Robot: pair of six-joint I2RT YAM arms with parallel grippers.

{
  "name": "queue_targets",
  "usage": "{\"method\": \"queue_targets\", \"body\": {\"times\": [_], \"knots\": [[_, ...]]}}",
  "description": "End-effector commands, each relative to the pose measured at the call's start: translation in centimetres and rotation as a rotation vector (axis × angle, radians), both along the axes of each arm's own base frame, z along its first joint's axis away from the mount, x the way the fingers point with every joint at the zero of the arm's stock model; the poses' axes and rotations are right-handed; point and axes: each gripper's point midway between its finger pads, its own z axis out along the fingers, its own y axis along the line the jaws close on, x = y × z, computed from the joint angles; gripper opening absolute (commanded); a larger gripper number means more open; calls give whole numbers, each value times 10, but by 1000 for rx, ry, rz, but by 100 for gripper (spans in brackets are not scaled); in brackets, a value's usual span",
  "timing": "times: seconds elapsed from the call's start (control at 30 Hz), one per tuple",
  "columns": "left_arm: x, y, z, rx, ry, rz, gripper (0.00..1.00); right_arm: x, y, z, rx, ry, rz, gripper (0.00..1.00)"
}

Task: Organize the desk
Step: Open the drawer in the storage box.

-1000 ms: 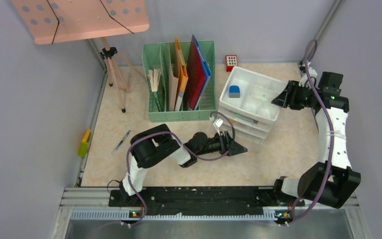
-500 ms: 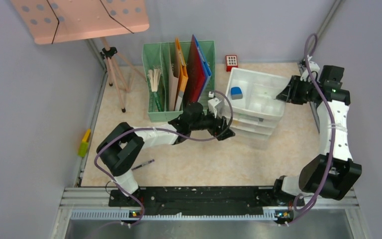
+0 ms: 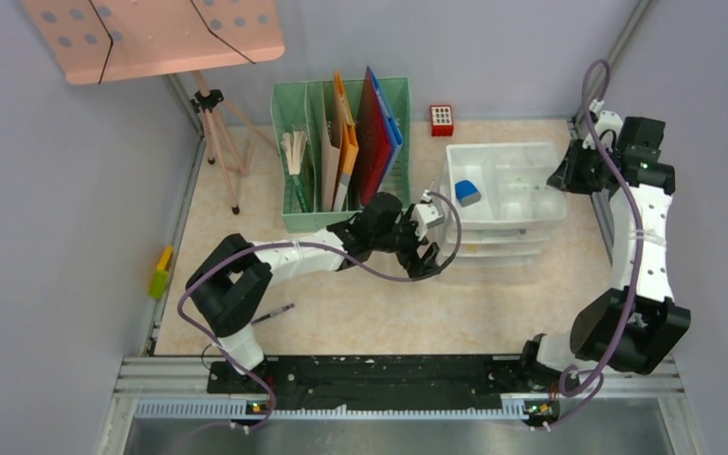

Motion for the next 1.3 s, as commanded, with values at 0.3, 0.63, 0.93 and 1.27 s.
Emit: {"method": "queue_targets", "body": {"times": [0.3,0.63,0.93,1.27], "knots": [[-20,-1,10,60,-189,-80,91,-7,-13,-13,64,5,-123,9],[3,-11,26,79,-303,-72,97,-3,-15,-7,102,-39,-197,0],[7,-44,29,147,-349,-218,96,4,-18,-3,119,-65,-230,0],[-6,-56,15,156,-328,-302,93,7,-20,1,124,-85,-255,0]]}}
